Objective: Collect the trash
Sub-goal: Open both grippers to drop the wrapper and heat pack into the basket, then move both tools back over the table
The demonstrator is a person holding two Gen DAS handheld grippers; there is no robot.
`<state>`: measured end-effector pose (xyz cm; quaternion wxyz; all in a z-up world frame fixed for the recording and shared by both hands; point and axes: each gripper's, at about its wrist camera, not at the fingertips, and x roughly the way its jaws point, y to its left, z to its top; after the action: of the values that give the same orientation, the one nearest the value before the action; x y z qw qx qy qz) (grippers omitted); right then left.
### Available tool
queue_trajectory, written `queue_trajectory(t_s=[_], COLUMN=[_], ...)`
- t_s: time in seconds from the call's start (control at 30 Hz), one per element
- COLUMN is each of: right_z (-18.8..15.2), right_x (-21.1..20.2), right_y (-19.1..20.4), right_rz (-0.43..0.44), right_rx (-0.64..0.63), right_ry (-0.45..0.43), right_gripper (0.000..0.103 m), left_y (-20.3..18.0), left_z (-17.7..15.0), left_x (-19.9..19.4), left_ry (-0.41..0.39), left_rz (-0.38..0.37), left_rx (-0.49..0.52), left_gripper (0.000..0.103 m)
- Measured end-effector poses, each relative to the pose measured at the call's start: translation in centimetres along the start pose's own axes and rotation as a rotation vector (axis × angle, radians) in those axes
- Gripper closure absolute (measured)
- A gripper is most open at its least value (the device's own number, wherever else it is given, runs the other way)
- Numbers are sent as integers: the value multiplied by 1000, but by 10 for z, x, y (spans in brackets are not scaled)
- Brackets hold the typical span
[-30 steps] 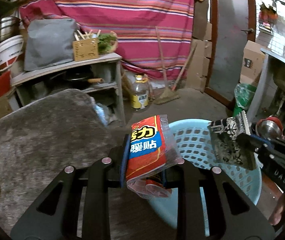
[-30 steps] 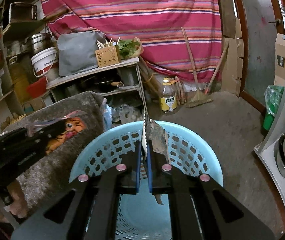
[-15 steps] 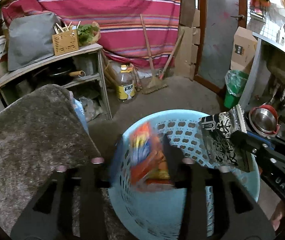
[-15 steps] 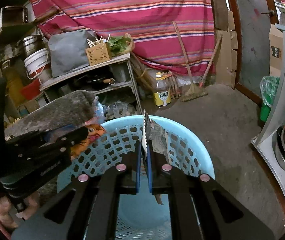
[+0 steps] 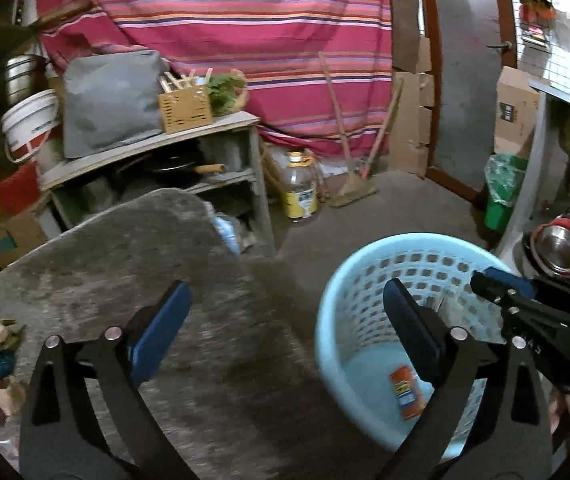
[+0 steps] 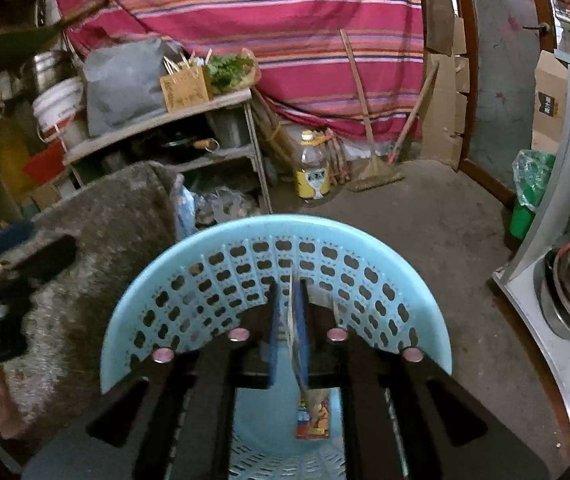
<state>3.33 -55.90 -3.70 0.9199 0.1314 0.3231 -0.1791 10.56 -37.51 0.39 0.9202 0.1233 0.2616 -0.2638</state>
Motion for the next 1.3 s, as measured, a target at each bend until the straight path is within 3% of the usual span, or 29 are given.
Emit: queue_trajectory(t_s=[0.03,0.07,0.17,0.37,0.7,0.87,1.07,1.3], right_z=[-1,-2,-1,-4,-4,-2,-1,-8], right_x=[0,0,0,1,-21,-43,-51,-43], right_y=[2,3,5,15,44,82,138,192], right_rz=[-16,-30,-37,-98,-106,-45,-31,-18], right_rx=[-1,-2,8,-1,3,-22,-85,-104], right_ry=[-6,-8,2,2,-47,-125,-157,-157], right_gripper=[34,30,30,18,12,4,4,4], left_y=[6,10,30,66,115,144,201,282], left_z=[-1,-2,-7,-15,-32,-44,-67,-92], left_x=[-3,-5,-14,-36,-65,-89,-98,-120], left_ry=[0,0,-3,-14,-38,-102,-24,-16], left_rz=[8,13,29,75,143,230,296,378], left_rx=[-7,-13,-37,-62,-122,-146,-204,-309], left_gripper=[8,8,8,6,6,6,6,6])
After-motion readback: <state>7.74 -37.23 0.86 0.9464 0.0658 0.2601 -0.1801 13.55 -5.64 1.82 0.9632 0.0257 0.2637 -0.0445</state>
